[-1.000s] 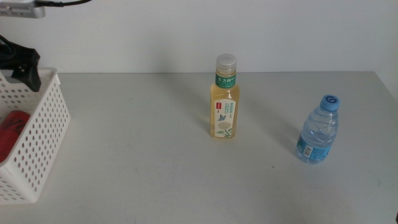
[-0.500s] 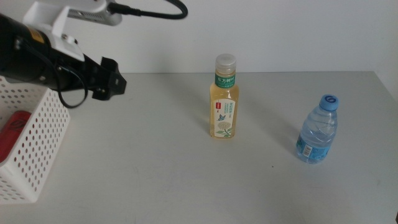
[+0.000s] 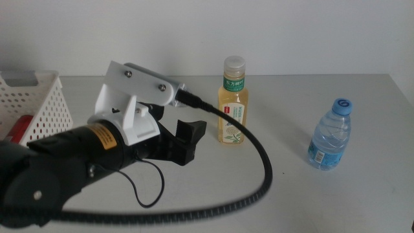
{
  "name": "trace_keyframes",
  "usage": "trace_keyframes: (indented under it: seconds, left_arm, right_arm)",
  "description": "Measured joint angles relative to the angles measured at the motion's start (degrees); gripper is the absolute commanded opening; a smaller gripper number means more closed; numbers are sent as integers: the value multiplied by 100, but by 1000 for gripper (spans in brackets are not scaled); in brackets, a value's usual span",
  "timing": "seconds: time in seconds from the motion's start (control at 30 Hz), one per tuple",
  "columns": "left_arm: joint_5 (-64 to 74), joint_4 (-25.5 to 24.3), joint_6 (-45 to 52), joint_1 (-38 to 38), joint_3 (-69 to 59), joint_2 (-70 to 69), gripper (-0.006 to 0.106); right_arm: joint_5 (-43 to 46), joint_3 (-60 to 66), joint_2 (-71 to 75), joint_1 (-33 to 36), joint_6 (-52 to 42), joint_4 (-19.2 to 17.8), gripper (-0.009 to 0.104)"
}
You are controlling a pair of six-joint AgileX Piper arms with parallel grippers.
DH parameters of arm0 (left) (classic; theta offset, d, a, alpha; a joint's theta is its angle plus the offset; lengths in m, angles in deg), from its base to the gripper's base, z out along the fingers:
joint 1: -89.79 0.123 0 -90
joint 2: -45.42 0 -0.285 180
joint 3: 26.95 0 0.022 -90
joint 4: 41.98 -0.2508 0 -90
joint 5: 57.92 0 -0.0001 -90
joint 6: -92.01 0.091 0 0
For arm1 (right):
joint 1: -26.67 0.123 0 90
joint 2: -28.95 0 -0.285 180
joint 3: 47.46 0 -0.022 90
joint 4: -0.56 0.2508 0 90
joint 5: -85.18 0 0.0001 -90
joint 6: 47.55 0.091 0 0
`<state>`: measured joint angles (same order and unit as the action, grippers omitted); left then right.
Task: Use arms to grab the bottles and put them into the dustbin to the left of the table.
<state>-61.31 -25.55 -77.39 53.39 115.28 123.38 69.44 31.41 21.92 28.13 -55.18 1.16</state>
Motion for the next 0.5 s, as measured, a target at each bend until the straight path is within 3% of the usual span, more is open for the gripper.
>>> trace_keyframes:
  seconds: [0.2,0.5]
  left_arm:
    - [-2051,72,0,-541,-724,187,92]
    - [-3133,84,12,-601,-785,973,92]
  right_arm:
    - [0,0,0,0,0,0,70]
    - [0,0,0,0,0,0,70]
